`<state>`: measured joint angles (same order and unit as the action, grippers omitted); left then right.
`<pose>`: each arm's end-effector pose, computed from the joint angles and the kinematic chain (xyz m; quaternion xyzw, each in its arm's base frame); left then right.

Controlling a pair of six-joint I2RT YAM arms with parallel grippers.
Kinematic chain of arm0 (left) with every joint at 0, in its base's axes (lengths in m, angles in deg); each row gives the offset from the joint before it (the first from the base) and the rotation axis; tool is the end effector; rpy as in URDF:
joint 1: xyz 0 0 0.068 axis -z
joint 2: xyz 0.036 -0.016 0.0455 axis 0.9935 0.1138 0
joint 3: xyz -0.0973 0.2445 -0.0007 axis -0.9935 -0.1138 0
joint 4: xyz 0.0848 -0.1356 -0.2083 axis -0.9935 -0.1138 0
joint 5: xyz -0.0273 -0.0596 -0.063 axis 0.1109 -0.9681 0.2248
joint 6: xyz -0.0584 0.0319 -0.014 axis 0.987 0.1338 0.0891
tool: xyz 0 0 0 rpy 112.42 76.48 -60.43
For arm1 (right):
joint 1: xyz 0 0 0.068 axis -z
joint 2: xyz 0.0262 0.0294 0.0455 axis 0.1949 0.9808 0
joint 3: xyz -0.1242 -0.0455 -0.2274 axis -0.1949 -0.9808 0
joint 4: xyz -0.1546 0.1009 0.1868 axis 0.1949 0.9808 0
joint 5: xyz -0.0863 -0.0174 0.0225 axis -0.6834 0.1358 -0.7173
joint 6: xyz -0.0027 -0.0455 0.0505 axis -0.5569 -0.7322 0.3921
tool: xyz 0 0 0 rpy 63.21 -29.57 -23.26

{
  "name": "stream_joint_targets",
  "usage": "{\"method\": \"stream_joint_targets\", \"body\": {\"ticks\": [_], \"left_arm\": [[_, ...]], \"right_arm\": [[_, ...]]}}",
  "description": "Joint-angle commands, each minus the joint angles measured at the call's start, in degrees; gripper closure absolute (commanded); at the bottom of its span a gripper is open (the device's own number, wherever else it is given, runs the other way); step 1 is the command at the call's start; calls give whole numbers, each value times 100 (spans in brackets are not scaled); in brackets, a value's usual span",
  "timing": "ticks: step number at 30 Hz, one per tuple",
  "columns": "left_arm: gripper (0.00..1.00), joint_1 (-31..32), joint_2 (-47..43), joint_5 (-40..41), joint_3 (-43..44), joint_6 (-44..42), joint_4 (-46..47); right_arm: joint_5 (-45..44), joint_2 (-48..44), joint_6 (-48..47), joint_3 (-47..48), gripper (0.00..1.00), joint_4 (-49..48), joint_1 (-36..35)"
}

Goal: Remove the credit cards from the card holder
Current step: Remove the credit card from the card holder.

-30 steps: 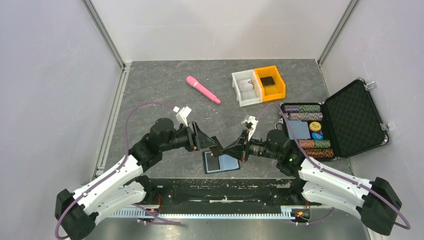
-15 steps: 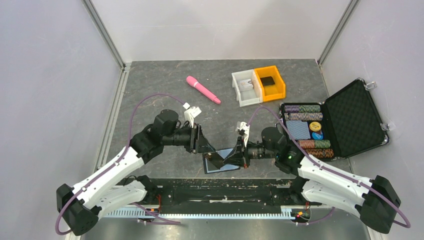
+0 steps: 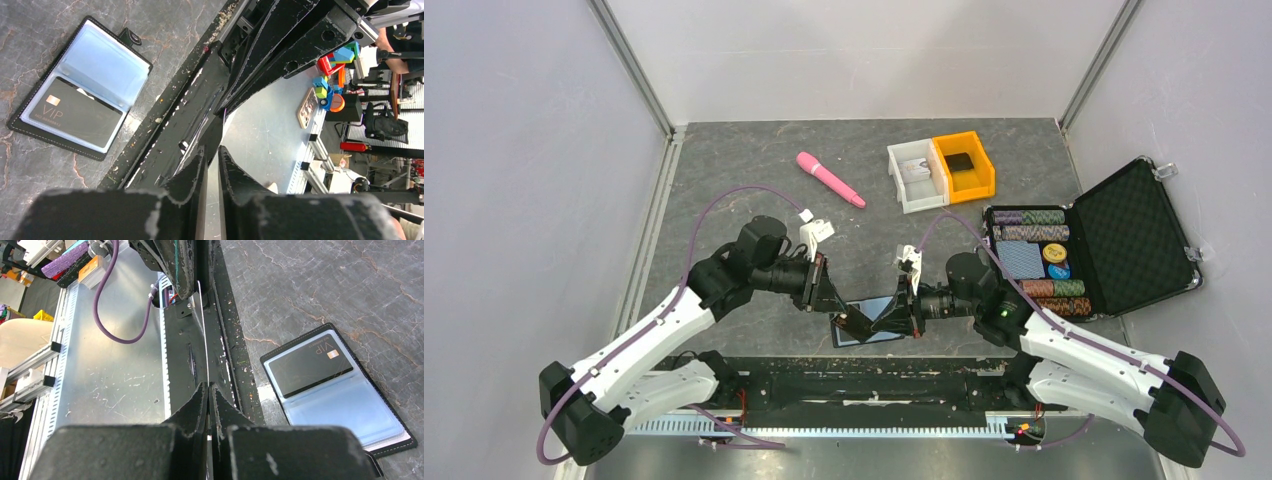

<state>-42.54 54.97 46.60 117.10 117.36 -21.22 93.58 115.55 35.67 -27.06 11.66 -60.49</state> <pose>0.1440 -0.1694 0.2824 0.2429 0.8201 -0.4824 0.1888 0.1209 0.1917 0.2320 -0.3959 0.6843 0.5220 0.3201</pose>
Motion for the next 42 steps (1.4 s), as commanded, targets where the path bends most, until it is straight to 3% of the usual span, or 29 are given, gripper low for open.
{"method": "stream_joint_targets", "body": {"ticks": [1,4,7,11,16,21,26,32,35,42], "left_arm": [[88,-14,-23,-279,231,-355,-25],[98,-12,-23,-278,157,-276,74],[98,-15,-9,42,108,-142,119],[98,-15,140,409,174,216,476],[98,-15,638,1103,775,571,942],[98,-23,918,2063,972,1287,1620],[98,-23,1126,2610,804,2035,2737],[98,-23,1502,1925,1088,2242,3335],[98,-22,1257,2067,789,2475,3731],[98,-75,436,2365,106,2611,3956]], "right_arm": [[89,-25,-5,258,100,-133,47],[-10,-44,23,258,99,-132,57],[-554,-151,122,295,81,36,119],[-2379,-543,268,636,51,976,188],[-4591,-1104,79,1046,35,1990,188],[-4709,-1608,471,985,25,1727,188],[-5352,-1810,725,1116,22,1748,188],[-5489,-1428,348,1260,25,1531,205],[-5119,-1104,271,1498,30,1400,326],[-3241,-736,820,1484,36,605,905]]}}
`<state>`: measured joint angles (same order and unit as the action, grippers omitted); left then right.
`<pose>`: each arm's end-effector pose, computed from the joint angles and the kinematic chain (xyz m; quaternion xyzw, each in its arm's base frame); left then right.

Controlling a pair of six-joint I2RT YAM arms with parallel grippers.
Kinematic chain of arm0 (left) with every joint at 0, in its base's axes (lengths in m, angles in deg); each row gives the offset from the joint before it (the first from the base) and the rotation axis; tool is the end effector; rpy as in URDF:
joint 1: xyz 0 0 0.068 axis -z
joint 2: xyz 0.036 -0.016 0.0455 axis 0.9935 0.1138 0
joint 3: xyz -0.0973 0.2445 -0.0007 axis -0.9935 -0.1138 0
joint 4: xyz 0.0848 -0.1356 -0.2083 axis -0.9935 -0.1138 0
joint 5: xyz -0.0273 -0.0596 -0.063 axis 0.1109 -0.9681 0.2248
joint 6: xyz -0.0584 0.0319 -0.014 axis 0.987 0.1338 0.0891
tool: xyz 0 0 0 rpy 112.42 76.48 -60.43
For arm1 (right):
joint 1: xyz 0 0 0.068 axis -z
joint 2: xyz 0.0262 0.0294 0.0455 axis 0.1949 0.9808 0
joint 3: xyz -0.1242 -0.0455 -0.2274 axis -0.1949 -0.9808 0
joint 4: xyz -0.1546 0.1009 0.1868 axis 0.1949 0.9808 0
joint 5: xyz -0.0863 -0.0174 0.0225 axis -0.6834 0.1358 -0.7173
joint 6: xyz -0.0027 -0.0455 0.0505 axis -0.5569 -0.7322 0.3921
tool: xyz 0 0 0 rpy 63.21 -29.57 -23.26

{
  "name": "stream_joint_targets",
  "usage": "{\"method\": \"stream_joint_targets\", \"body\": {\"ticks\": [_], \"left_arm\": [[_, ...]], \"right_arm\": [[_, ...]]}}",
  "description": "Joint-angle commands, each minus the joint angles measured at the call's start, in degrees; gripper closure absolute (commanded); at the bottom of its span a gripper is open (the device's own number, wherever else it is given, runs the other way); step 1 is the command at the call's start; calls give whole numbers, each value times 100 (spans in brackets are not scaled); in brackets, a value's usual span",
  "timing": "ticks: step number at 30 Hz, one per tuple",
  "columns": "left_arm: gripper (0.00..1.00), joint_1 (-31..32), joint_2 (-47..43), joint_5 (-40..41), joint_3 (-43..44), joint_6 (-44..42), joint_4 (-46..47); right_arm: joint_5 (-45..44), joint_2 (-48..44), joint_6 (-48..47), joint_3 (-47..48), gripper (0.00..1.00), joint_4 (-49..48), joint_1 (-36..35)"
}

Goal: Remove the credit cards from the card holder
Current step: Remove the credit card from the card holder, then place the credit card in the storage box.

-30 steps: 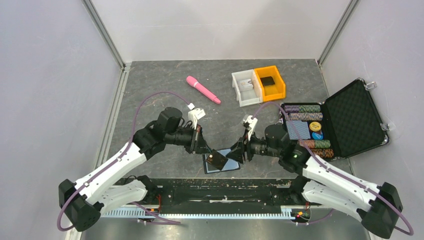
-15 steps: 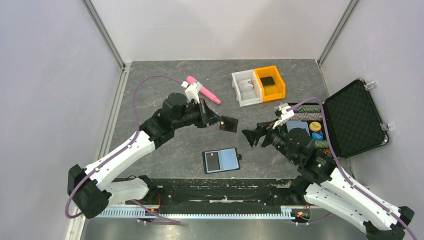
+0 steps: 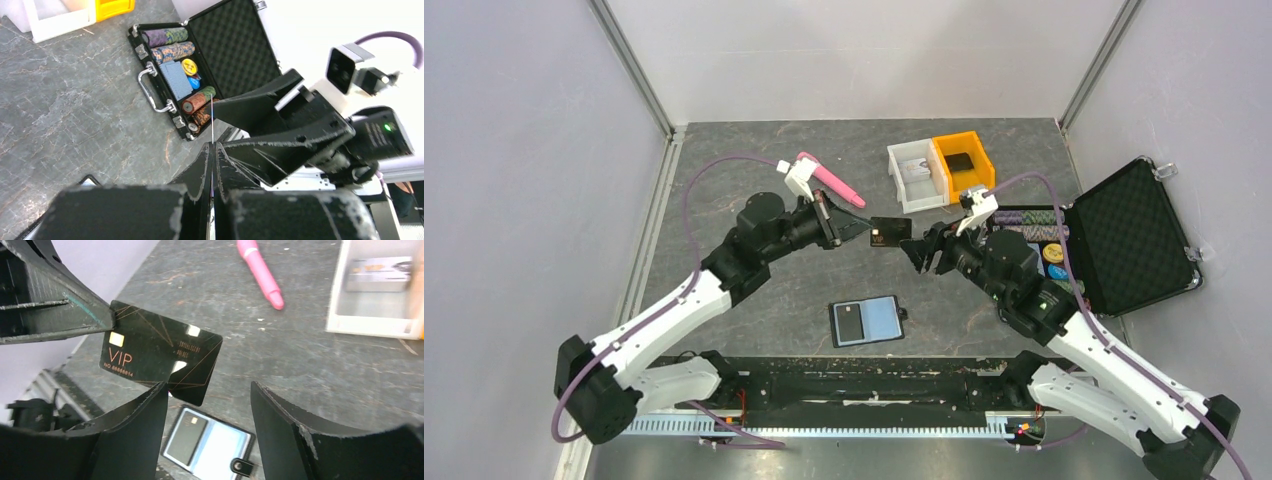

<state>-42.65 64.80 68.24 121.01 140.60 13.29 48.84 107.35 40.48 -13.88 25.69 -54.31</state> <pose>0.2093 -0.2012 0.3306 0.0276 0.7495 -0.5442 0.3759 0.1585 0.1393 0.3140 -0.1052 0.7645 0.3003 0.5606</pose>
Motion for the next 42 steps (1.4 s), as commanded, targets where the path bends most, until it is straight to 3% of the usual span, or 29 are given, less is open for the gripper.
{"method": "stream_joint_targets", "body": {"ticks": [1,8,16,18,23,25,29,31,35,39,42], "left_arm": [[98,-82,-692,246,-382,329,506],[98,-107,-1279,326,-824,520,688],[98,-105,-1304,263,-991,725,947],[98,-109,-1263,245,-1011,745,1007],[98,-109,-1238,262,-1055,695,999],[88,-109,-1256,300,-1040,604,848],[42,-109,-1406,485,-1062,365,443],[26,-109,-1493,635,-1099,233,155],[2,-104,-1642,865,-1122,-161,-471],[0,-109,-1765,1025,-907,-821,-1439],[0,-109,-1815,1416,-595,-1465,-2414]], "right_arm": [[1584,64,501,64,36,-1122,379],[2666,79,1630,-451,43,-2273,830],[3092,271,2291,-822,52,-3024,1024],[3168,272,2409,-937,62,-3252,1065],[3346,239,2771,-1275,100,-3888,1270],[3346,220,2754,-1290,100,-3924,1397],[3538,357,2320,-871,100,-3412,1783],[3568,494,1820,-441,100,-2803,1961],[4170,1114,1083,463,100,-1898,2723],[3857,1980,-360,1611,100,-330,3325],[3690,2621,-942,2256,100,258,3823]]}}
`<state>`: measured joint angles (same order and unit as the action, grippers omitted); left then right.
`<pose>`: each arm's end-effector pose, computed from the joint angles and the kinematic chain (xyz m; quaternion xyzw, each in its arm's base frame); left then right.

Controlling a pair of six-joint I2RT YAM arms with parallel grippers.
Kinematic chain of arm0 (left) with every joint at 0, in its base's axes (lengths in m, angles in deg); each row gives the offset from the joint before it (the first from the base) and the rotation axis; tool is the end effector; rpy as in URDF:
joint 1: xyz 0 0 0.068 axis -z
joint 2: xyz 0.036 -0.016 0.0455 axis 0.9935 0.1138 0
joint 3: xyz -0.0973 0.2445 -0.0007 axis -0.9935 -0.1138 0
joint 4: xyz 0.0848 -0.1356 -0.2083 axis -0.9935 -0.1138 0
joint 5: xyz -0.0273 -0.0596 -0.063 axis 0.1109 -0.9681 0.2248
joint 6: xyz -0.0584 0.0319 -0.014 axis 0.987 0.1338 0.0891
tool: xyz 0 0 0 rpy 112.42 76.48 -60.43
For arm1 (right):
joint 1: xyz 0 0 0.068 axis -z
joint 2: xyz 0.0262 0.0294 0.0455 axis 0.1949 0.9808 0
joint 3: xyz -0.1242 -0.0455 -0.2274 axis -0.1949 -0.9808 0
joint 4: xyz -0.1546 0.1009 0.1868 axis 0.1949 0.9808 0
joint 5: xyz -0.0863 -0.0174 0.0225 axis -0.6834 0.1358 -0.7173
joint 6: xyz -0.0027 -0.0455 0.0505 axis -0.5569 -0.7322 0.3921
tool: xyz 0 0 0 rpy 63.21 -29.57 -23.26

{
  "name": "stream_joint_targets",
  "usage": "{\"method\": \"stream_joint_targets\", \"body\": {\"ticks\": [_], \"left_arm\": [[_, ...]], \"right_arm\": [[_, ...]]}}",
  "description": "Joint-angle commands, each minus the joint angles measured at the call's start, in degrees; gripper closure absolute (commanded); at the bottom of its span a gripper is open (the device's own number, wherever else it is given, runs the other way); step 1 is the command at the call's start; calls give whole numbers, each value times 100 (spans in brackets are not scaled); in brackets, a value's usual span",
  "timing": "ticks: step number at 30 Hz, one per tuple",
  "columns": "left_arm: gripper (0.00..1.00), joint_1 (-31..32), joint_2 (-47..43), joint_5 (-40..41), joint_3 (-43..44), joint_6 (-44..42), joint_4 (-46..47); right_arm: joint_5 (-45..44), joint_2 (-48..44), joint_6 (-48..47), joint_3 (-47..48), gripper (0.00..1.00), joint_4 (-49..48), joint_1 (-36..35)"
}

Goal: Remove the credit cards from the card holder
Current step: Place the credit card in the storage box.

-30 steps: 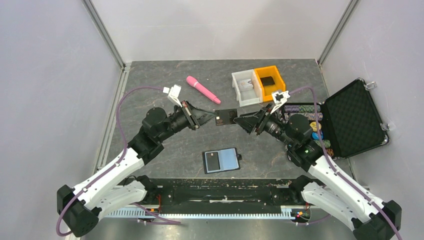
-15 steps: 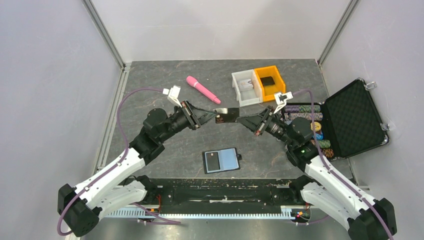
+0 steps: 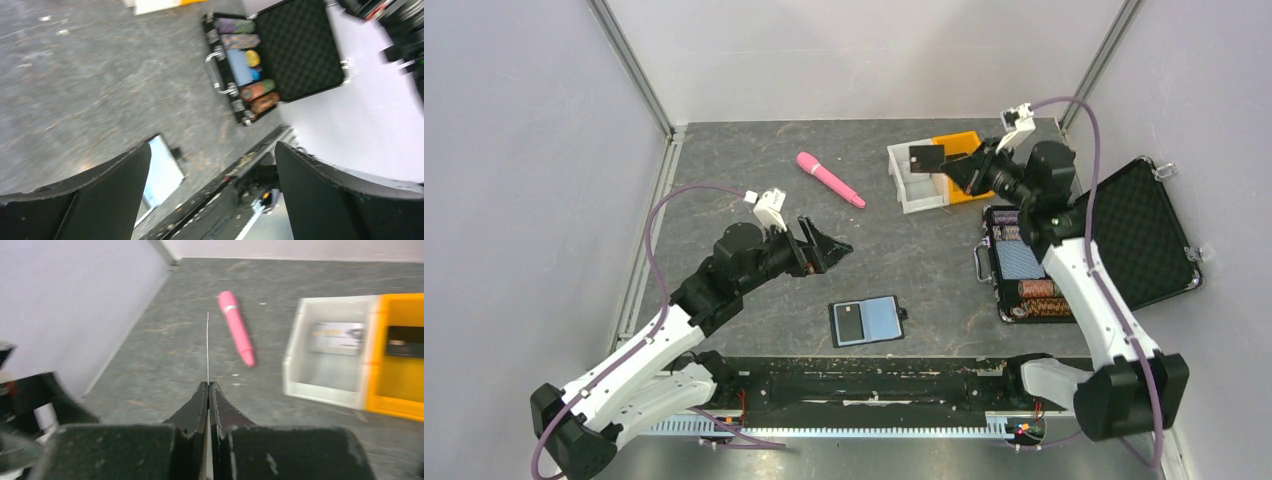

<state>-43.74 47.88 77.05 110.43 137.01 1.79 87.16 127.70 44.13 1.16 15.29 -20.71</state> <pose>0.1688 -0.1497 0.3054 -0.0111 0.7801 -0.4681 0.4151 0.2726 0.0744 0.3557 -0.0806 0.7336 0.3845 0.5545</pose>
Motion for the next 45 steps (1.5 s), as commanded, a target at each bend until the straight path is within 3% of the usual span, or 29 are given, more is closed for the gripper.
{"method": "stream_joint_targets", "body": {"ticks": [1,5,11,19,29,45], "left_arm": [[0,0,-135,662,571,-1291,-1507],[0,0,-255,1066,803,-1991,-2193],[0,0,-363,1643,705,-2596,-2397],[0,2,-246,1621,766,-2670,-2479],[0,0,-432,1697,689,-2662,-2351],[0,0,-289,1615,678,-2622,-2318]], "right_arm": [[-176,794,-1472,1020,100,1514,585],[-448,1907,-2249,2214,100,2524,908],[-968,3421,-2673,3999,100,3542,1153],[-1175,5027,-2795,5453,100,3863,1264],[-800,5984,-2895,5811,100,3425,1264],[-671,6410,-2628,5676,100,2693,1264]]}}
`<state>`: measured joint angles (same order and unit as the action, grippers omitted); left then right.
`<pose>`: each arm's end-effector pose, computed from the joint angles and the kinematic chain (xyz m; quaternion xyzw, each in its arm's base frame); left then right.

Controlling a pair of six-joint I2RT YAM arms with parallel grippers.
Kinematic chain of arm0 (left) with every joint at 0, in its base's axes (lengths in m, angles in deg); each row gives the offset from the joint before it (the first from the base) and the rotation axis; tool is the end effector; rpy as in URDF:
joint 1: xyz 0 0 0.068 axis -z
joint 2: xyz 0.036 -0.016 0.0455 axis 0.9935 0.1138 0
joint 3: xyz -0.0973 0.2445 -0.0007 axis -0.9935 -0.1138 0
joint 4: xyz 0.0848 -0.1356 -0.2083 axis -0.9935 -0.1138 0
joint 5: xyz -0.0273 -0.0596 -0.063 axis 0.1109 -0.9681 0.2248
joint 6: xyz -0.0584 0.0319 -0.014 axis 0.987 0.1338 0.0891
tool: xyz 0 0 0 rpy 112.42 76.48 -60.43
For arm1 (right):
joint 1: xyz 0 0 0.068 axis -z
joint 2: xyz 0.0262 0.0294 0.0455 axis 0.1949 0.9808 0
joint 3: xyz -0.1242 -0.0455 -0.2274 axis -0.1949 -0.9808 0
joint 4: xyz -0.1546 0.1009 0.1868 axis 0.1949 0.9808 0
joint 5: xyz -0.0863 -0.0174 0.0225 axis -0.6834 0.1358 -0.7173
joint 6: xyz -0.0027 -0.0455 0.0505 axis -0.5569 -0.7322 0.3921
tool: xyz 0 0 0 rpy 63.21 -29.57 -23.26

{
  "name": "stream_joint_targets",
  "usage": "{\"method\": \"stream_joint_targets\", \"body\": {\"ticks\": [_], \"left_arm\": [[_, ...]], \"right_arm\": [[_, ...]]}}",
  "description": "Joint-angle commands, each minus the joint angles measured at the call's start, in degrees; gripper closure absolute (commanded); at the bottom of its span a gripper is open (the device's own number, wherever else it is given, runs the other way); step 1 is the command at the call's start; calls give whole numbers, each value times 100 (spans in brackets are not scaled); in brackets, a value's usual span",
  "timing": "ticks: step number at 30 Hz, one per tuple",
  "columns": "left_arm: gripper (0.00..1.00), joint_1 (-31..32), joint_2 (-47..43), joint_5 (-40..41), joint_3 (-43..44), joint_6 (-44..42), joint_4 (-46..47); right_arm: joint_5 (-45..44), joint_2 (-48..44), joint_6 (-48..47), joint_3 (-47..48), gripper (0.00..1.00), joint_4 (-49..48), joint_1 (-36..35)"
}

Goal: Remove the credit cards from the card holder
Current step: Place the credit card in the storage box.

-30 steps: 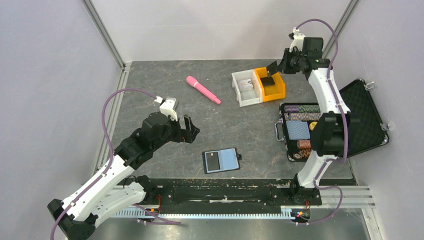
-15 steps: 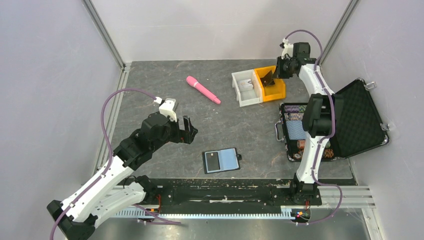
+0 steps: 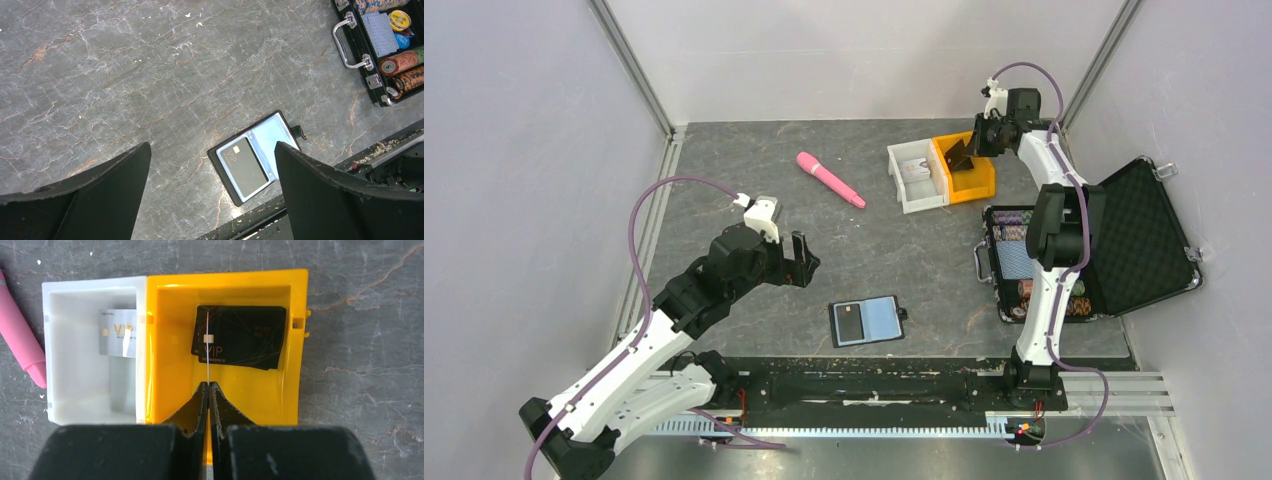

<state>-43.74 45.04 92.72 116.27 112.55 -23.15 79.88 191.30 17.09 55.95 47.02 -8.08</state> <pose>0.1555 -0.1193 0.3004 0.0896 0.8553 -0.2130 0.4638 0.5140 -0.0060 0.2119 -0.0658 0.9094 0.1785 0.3699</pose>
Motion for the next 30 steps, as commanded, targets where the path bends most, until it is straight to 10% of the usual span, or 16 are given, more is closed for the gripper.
{"method": "stream_joint_targets", "body": {"ticks": [1,30], "left_arm": [[0,0,-12,38,94,-176,191],[0,0,73,-52,59,-139,230]], "right_arm": [[43,81,85,213,100,-509,1],[-782,272,305,629,67,-959,9]]}}
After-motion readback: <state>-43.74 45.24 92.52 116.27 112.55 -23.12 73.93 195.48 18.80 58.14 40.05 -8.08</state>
